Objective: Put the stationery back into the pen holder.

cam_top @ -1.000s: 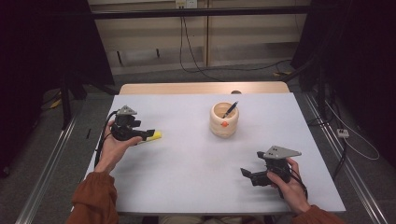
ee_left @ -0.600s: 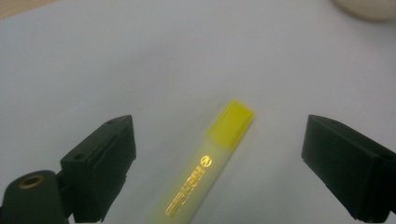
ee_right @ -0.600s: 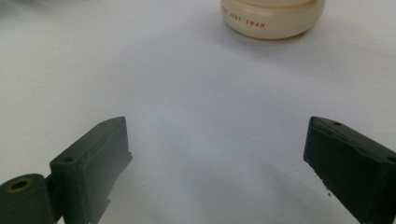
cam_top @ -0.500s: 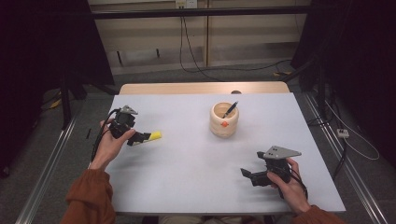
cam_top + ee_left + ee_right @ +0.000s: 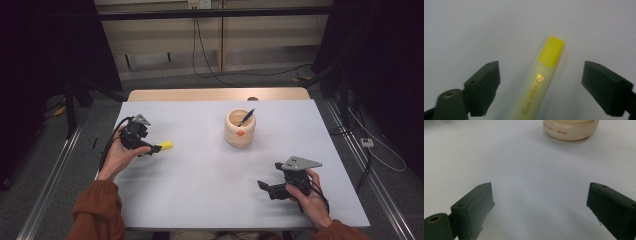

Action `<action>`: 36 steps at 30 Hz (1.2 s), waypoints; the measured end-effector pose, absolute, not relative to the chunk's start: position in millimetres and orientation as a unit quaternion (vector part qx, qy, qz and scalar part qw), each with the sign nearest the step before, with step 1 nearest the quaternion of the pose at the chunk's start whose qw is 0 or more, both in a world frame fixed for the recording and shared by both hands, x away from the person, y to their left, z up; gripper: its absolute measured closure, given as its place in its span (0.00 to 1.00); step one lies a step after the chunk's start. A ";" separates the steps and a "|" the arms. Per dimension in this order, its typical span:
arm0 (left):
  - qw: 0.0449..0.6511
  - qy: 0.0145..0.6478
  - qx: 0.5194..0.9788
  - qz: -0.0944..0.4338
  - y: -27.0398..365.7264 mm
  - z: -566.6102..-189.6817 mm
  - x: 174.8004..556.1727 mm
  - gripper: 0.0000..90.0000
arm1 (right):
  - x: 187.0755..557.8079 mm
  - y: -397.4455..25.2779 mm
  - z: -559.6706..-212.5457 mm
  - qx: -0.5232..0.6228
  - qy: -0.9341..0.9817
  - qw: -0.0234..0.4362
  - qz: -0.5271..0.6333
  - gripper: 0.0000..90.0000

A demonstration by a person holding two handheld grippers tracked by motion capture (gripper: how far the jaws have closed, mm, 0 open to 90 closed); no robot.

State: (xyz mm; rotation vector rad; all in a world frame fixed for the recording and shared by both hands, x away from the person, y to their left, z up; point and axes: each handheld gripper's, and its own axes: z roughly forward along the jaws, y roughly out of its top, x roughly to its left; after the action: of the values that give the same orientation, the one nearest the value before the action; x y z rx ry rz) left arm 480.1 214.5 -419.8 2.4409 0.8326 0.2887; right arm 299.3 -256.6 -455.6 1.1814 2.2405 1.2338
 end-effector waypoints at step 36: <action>0.217 0.280 0.934 0.038 191.1 -437.3 502.5 0.75 | 299.2 -257.8 -456.3 0.413 0.785 0.160 0.433 0.08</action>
State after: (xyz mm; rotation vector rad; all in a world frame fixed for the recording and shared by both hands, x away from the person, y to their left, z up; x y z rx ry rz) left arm 502.5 191.1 -437.3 2.5891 0.7756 0.1048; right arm 299.2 -257.8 -456.3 1.1801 2.2437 1.2361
